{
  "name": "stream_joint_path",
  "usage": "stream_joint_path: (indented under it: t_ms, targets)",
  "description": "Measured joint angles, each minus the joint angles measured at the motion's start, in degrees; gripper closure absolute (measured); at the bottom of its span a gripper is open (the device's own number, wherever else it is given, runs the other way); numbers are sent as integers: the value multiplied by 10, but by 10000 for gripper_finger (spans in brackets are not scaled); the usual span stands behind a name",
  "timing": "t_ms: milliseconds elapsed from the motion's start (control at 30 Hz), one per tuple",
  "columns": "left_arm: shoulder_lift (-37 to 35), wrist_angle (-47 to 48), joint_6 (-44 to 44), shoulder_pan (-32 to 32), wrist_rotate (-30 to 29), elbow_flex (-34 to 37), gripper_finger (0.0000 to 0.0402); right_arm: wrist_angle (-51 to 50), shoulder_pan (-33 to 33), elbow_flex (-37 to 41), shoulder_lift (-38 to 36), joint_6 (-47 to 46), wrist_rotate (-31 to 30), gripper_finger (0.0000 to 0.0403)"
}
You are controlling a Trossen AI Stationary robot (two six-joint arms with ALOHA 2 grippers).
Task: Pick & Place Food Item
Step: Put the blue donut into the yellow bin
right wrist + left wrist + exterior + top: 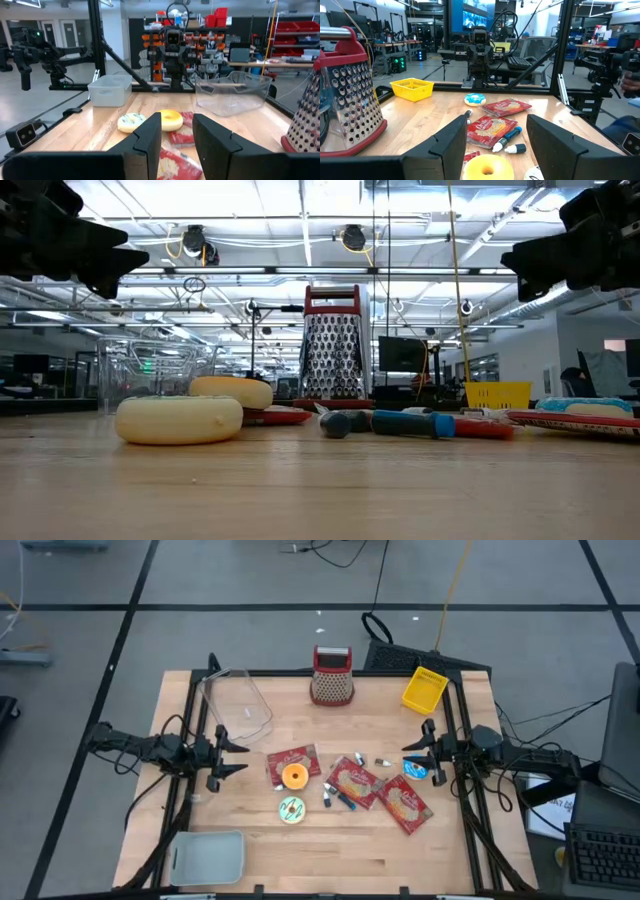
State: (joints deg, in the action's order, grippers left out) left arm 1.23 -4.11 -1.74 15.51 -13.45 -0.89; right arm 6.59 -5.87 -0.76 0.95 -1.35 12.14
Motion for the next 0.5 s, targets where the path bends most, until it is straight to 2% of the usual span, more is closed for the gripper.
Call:
stream_joint_path:
  t_ms: [67,267,333,500]
  targets:
    - [0,0,0,0,0,0,192,27,0,0,0,-31,1,303]
    - [0,0,0,0,0,0,192,161,0,0,0,-278,0,303]
    - [0,0,0,0,0,0,192,199,0,0,0,-298,0,303]
    - [0,0,0,0,0,0,192,222,0,0,0,-241,-12,302]
